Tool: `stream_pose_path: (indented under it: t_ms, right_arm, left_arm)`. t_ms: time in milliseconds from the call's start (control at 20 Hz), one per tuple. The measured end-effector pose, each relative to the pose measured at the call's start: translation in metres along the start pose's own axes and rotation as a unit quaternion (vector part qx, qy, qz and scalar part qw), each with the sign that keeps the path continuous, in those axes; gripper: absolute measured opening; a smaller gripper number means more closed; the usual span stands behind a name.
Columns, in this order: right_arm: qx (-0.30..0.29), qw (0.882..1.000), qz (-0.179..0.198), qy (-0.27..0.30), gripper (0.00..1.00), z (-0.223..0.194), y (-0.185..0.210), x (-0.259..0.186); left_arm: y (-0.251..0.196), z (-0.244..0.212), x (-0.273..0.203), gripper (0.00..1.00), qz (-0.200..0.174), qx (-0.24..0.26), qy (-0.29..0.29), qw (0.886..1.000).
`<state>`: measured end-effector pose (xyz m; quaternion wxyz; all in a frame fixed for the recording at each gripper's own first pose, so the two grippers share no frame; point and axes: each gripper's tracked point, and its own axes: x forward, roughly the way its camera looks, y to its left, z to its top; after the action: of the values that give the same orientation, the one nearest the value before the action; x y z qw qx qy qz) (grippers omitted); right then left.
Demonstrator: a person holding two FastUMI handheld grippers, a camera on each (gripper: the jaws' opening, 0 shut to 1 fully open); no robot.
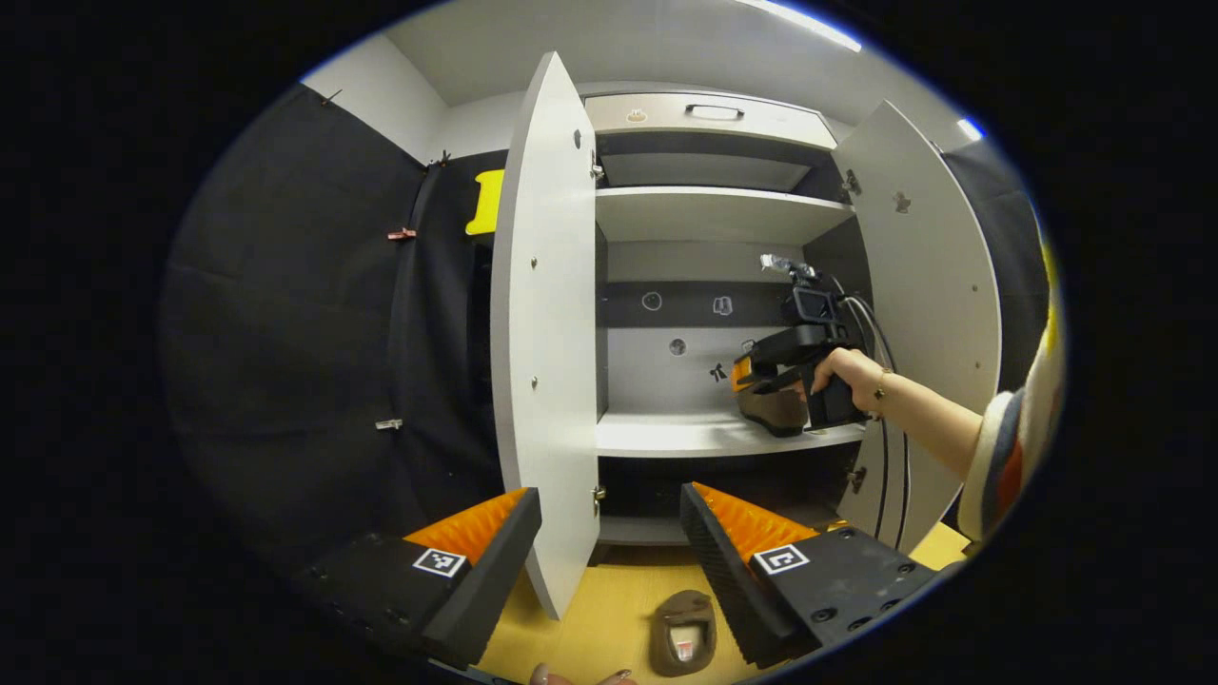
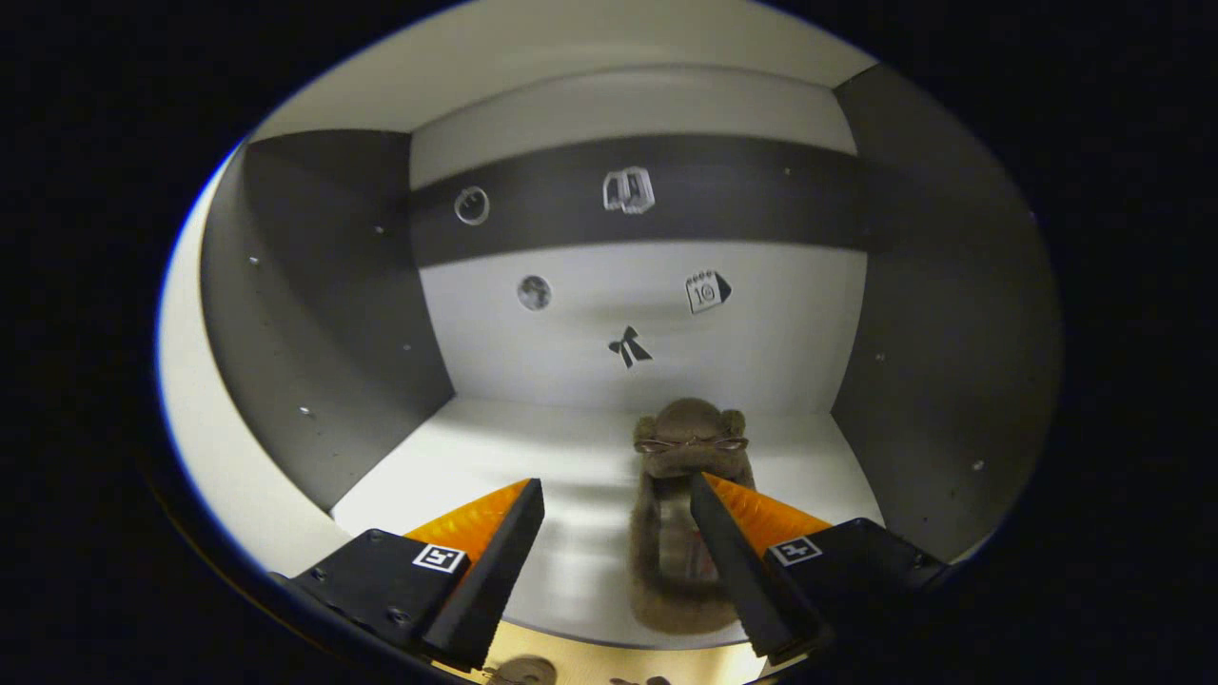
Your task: Grab one shoe with the right hand and put it into the shoe cabinet, grab the other shoe with the left hand and put it into the shoe cabinet; then close the right door with the right hand and the left door with the left hand.
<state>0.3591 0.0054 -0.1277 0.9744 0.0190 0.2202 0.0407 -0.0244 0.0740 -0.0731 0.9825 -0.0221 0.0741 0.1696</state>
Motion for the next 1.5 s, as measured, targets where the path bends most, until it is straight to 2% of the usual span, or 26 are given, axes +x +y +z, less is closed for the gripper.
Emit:
stream_pose_path:
  t_ms: [150,250,450,550,650,850,1000,1100,1250,1500]
  right_arm:
    - [-0.016,0.997,0.011,-0.073,0.99,0.017,0.012,-0.064]
    - [-0.035,0.993,0.021,-0.110,0.98,0.009,0.020,-0.104]
    - [-0.063,0.987,0.020,-0.147,0.99,-0.049,0.028,-0.171]
    - [-0.075,0.984,0.010,-0.163,0.98,-0.081,0.025,-0.188]
    - [-0.093,0.984,-0.004,-0.153,0.98,-0.122,0.021,-0.201]
    - [-0.100,0.987,-0.021,-0.128,0.98,-0.173,0.005,-0.220]
    - [-0.097,0.989,-0.037,-0.105,0.98,-0.196,-0.014,-0.221]
    - [-0.099,0.989,-0.045,-0.098,0.98,-0.205,-0.026,-0.219]
    - [-0.089,0.992,-0.045,-0.077,0.98,-0.223,-0.037,-0.210]
    - [-0.078,0.995,-0.044,-0.042,0.99,-0.251,-0.051,-0.196]
  left_arm:
    - [-0.016,-0.023,0.002,0.94,-0.041,-0.005,0.023,0.999]
    - [-0.031,-0.045,0.005,0.94,-0.079,-0.002,0.043,0.996]
    - [-0.055,-0.107,0.019,0.94,-0.132,-0.008,0.088,0.987]
    - [-0.061,-0.146,0.030,0.94,-0.143,-0.016,0.113,0.983]
    - [-0.066,-0.190,0.038,0.95,-0.156,-0.017,0.139,0.978]
    - [-0.067,-0.262,0.056,0.94,-0.149,-0.017,0.186,0.971]
    - [-0.071,-0.309,0.064,0.88,-0.140,-0.026,0.220,0.965]
    - [-0.073,-0.333,0.073,0.86,-0.132,-0.015,0.237,0.962]
    - [-0.068,-0.350,0.089,0.85,-0.116,0.008,0.239,0.964]
    - [-0.068,-0.361,0.113,0.81,-0.113,-0.022,0.233,0.966]
